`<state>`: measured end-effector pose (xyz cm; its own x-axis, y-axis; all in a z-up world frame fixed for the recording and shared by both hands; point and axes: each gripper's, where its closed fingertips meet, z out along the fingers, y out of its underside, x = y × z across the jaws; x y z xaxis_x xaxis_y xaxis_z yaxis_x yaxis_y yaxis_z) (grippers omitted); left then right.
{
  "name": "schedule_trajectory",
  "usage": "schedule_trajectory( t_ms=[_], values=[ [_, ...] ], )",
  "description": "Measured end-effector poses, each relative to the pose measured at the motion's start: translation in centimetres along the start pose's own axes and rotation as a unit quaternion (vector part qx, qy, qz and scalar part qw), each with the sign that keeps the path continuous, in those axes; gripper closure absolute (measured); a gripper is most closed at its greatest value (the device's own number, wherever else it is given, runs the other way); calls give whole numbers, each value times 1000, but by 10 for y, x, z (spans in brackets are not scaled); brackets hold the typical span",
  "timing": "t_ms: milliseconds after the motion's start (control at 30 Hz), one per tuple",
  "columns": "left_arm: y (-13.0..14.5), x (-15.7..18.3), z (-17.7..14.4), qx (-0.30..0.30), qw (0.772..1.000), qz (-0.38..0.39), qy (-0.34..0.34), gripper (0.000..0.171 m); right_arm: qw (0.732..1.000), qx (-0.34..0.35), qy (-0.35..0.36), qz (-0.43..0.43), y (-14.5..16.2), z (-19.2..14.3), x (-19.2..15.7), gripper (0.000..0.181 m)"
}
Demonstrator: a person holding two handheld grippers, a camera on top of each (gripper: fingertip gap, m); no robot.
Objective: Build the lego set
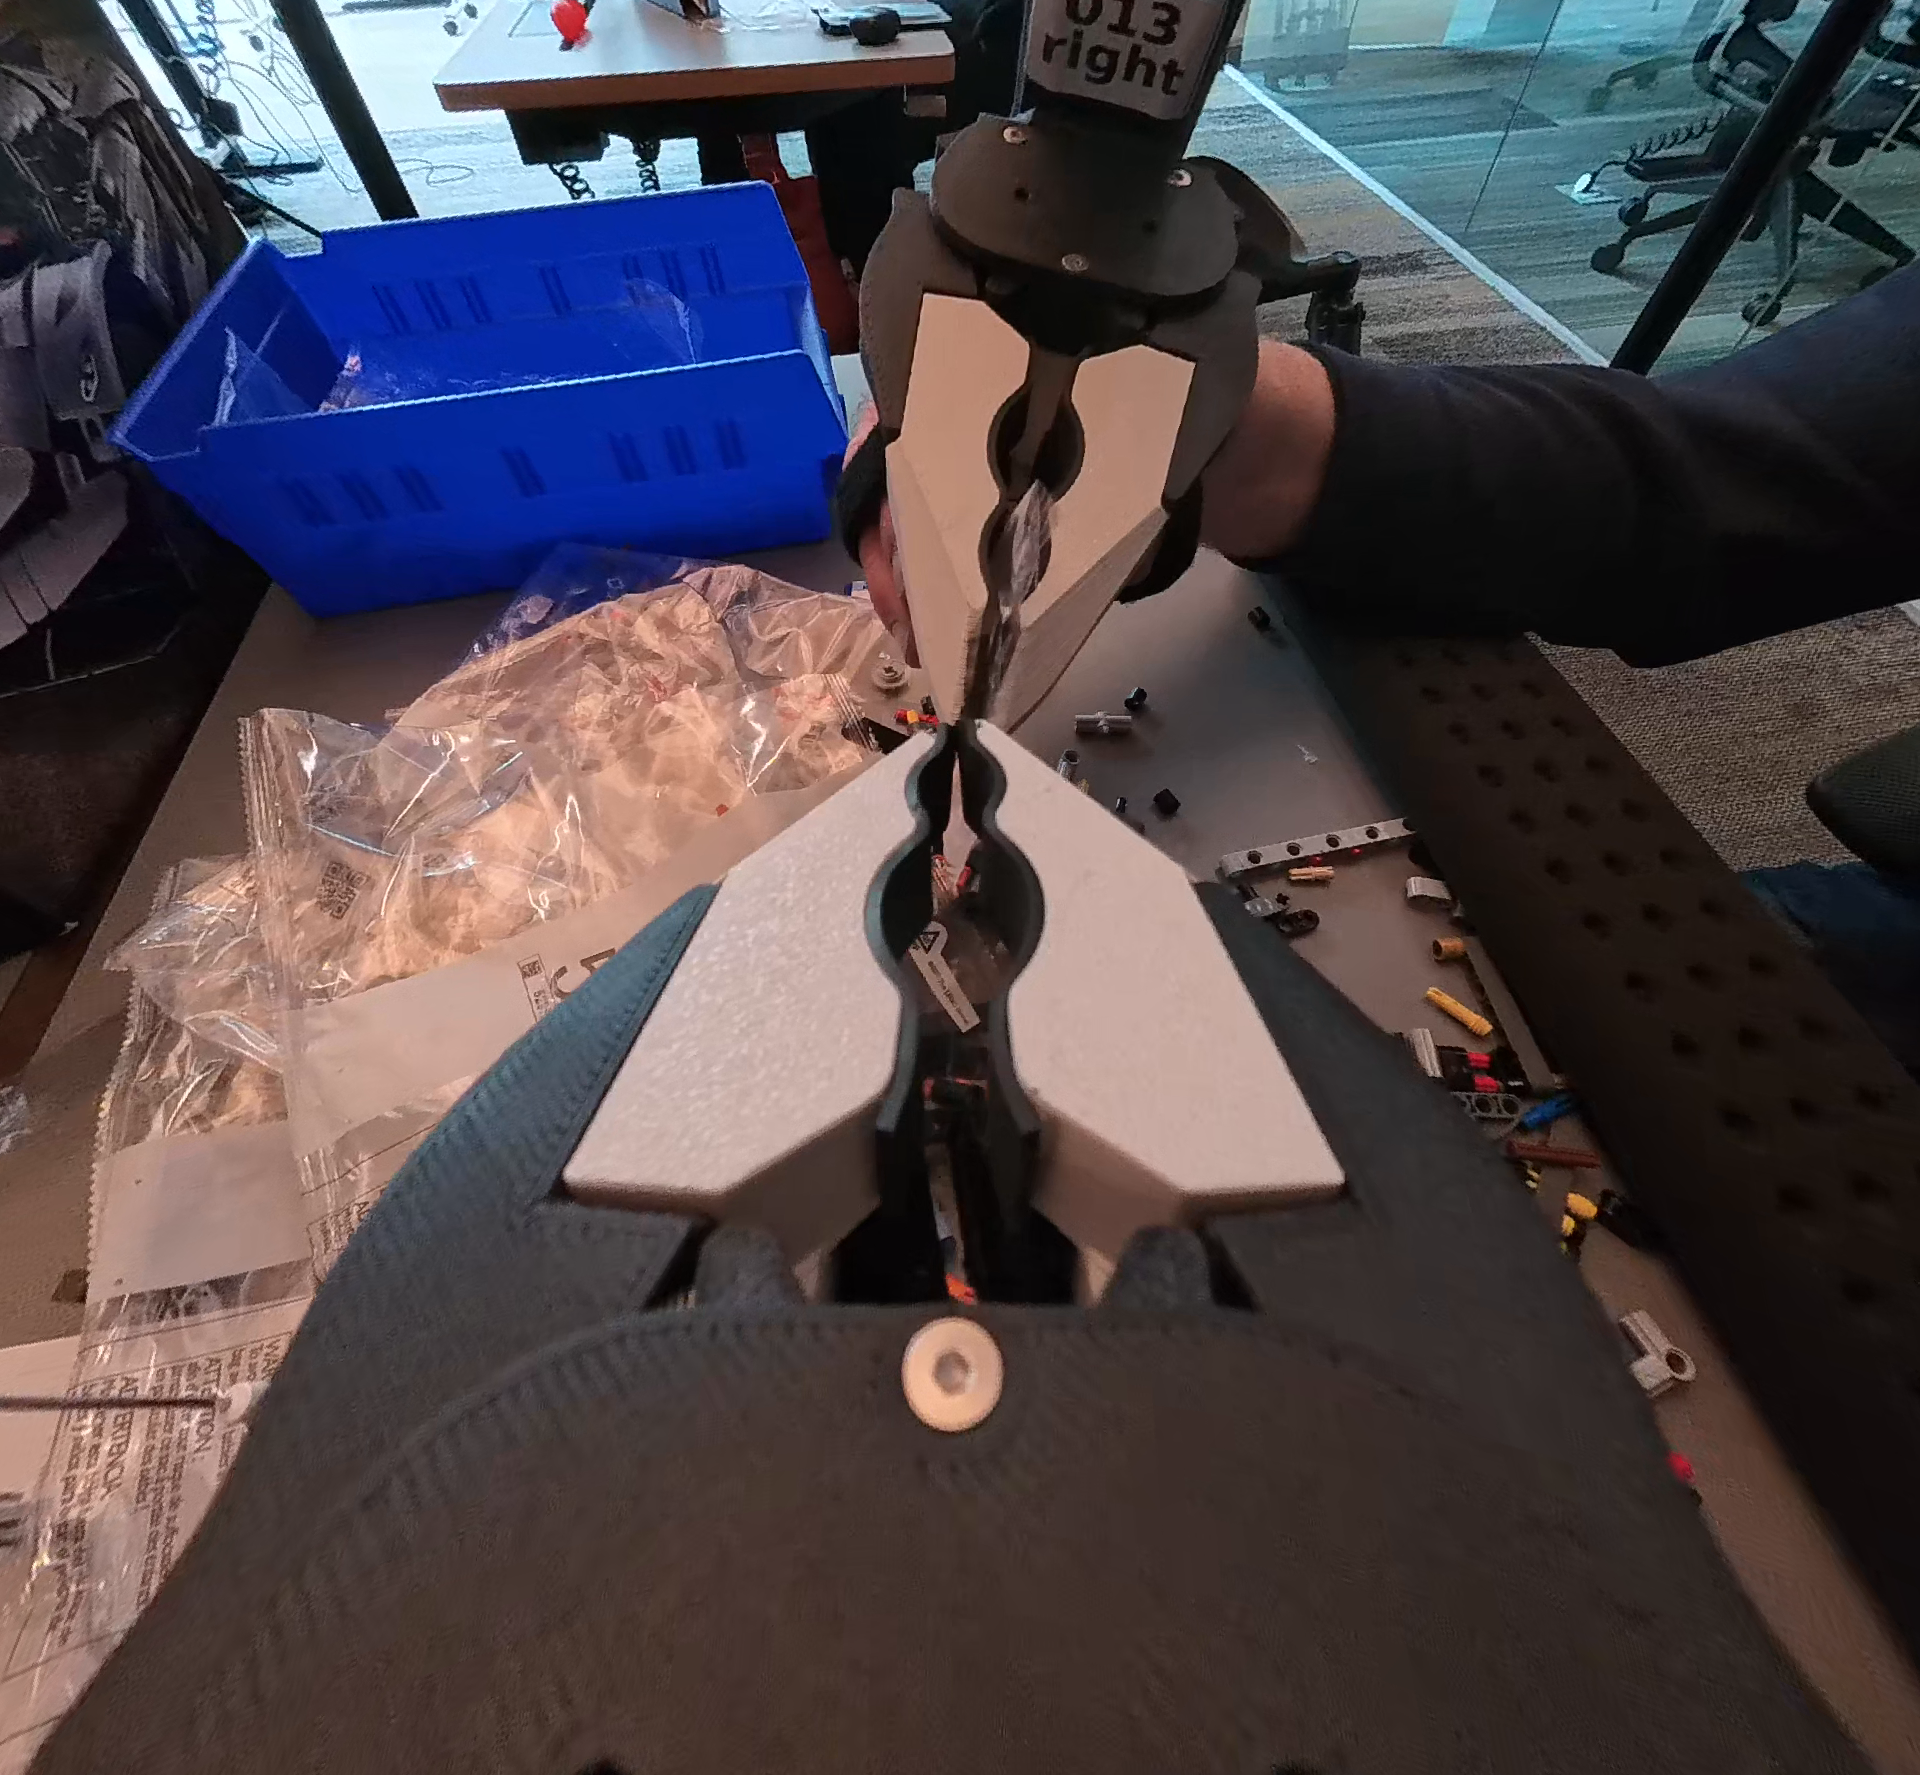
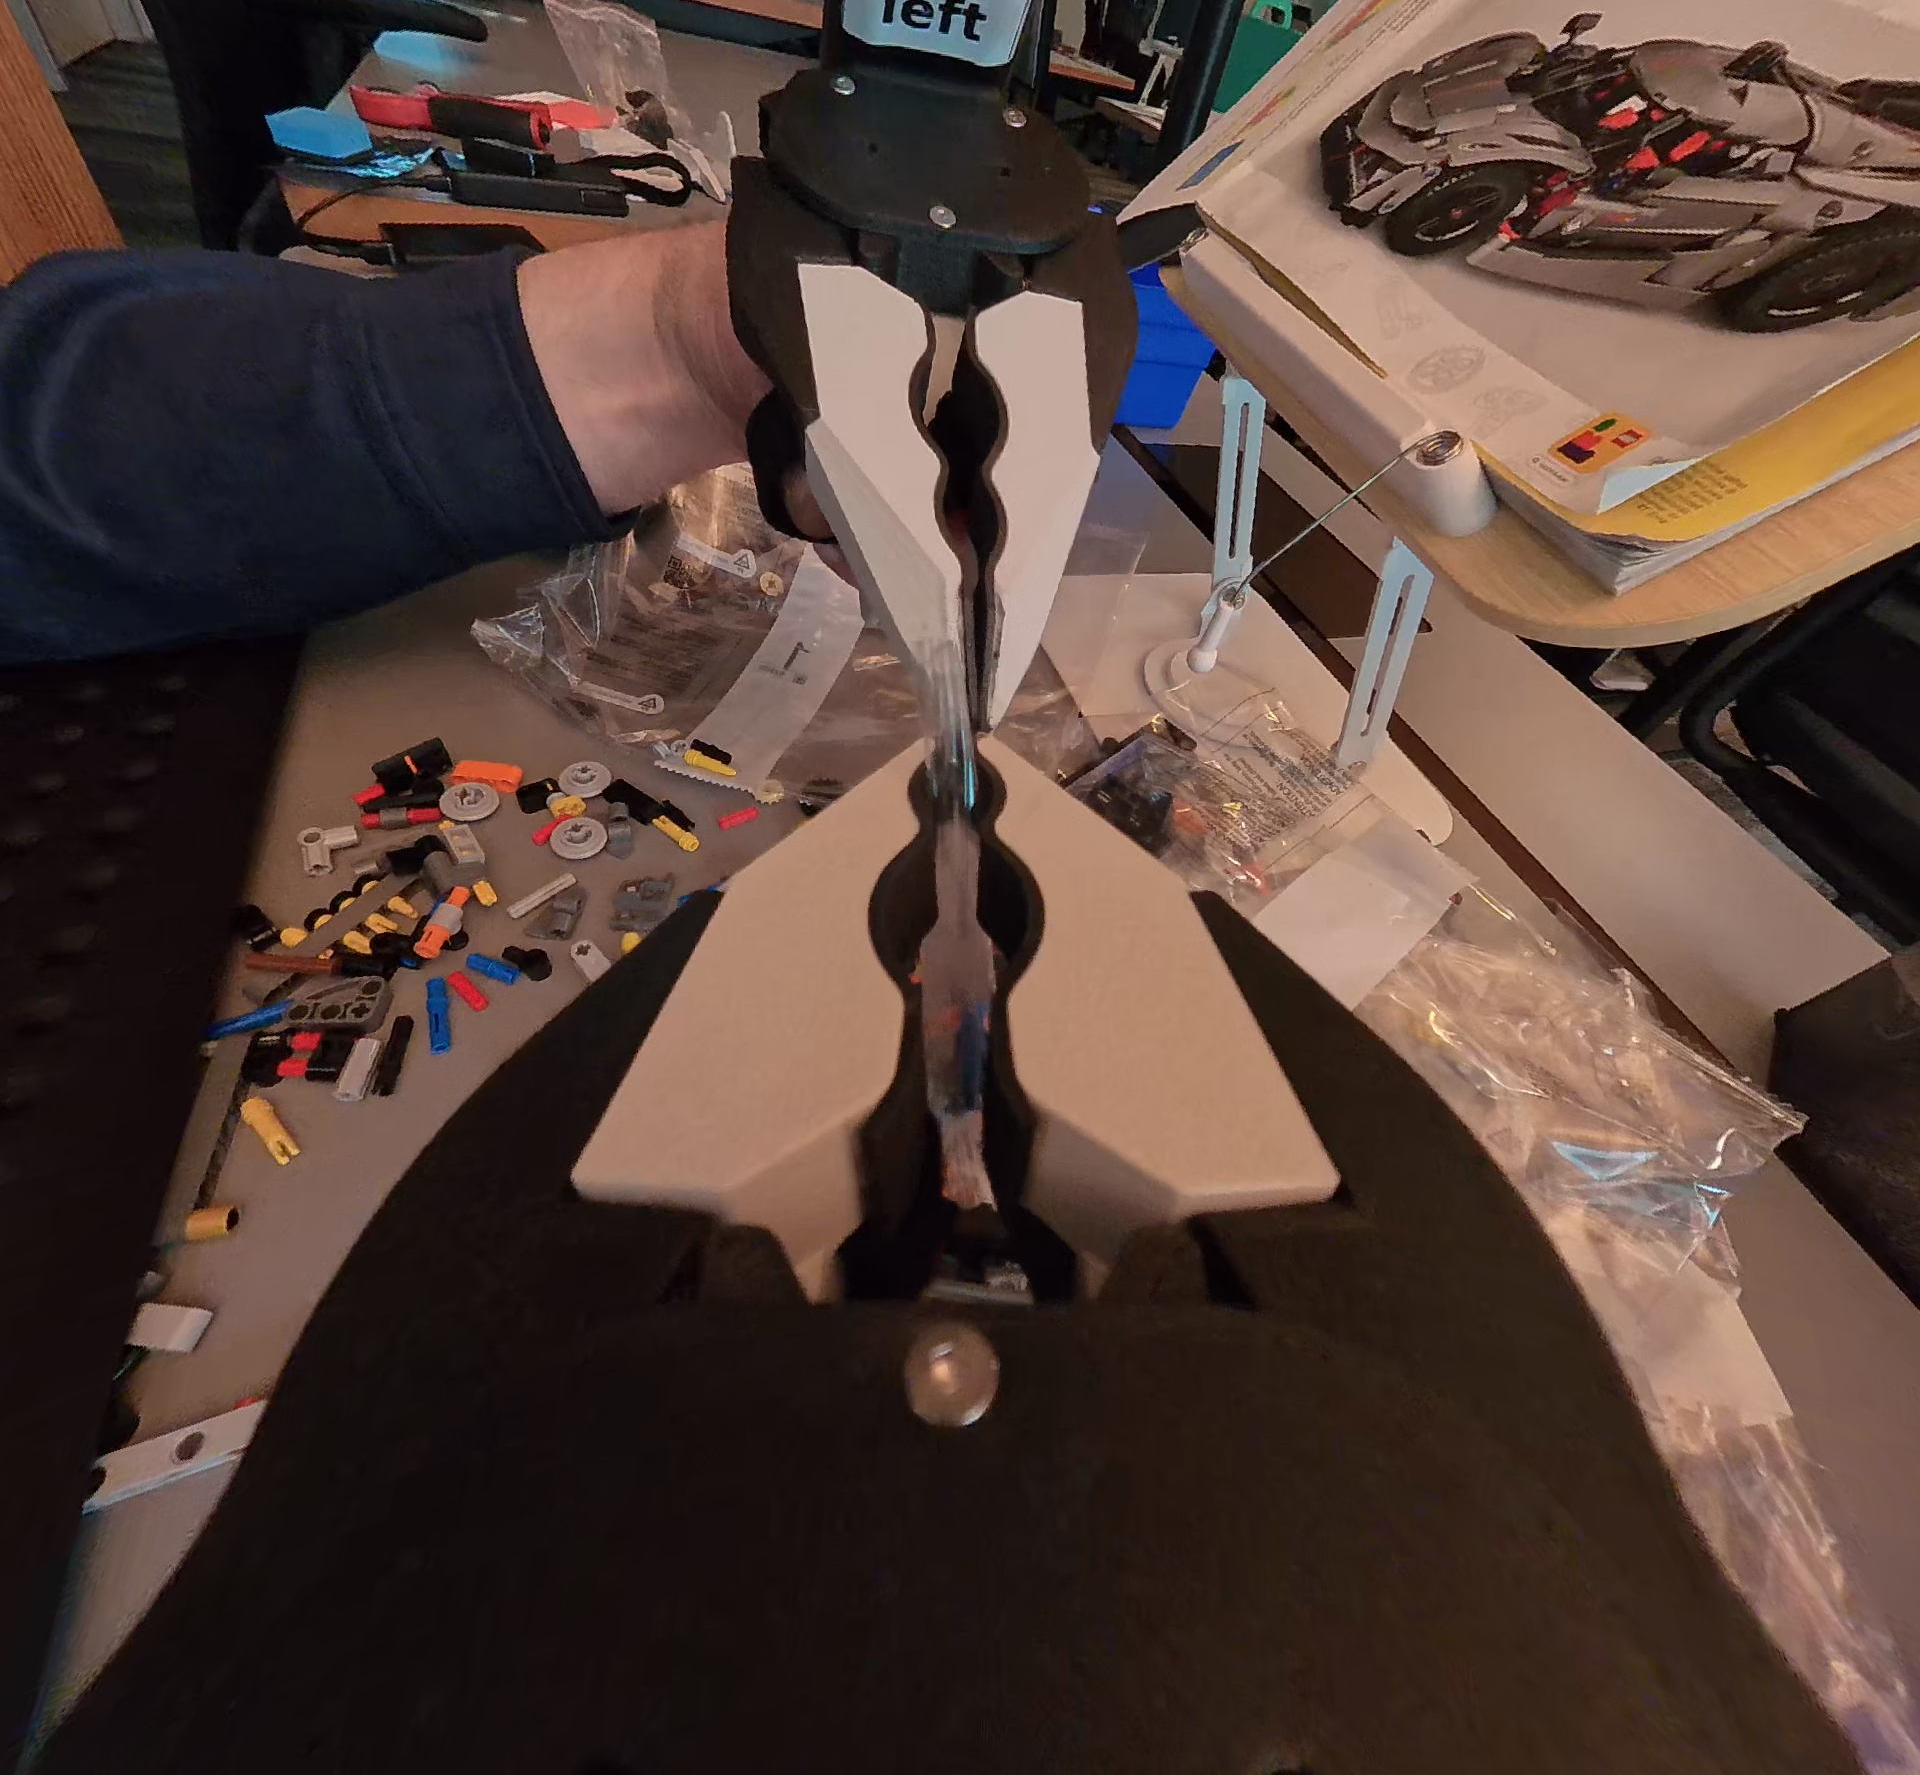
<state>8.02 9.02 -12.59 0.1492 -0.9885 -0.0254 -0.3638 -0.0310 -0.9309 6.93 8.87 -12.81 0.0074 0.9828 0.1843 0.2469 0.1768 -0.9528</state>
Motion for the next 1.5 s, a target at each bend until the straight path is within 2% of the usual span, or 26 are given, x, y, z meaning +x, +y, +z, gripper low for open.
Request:
schedule_trajectory(
  t_ms=[500, 1033, 1133, 1500],
  values=[
    [4, -4, 0, -18, 1000, 10, -17, 171, 999, -32, 10, -26, 9, 6, -1, 181],
    [0, -5, -4, -7, 1000, 0, -18, 171, 1000, -12, 1, -14, 4, 3, -2, 181],
    [2, -2, -2, -10, 1000, -5, -8, 164, 1000, -8, 4, -13, 3, 2, -1, 181],
    [0, 2, 0, -7, 1000, 14, 0, 171, 1000, -2, -7, -17, 1, 1, -5, 181]
  ],
)
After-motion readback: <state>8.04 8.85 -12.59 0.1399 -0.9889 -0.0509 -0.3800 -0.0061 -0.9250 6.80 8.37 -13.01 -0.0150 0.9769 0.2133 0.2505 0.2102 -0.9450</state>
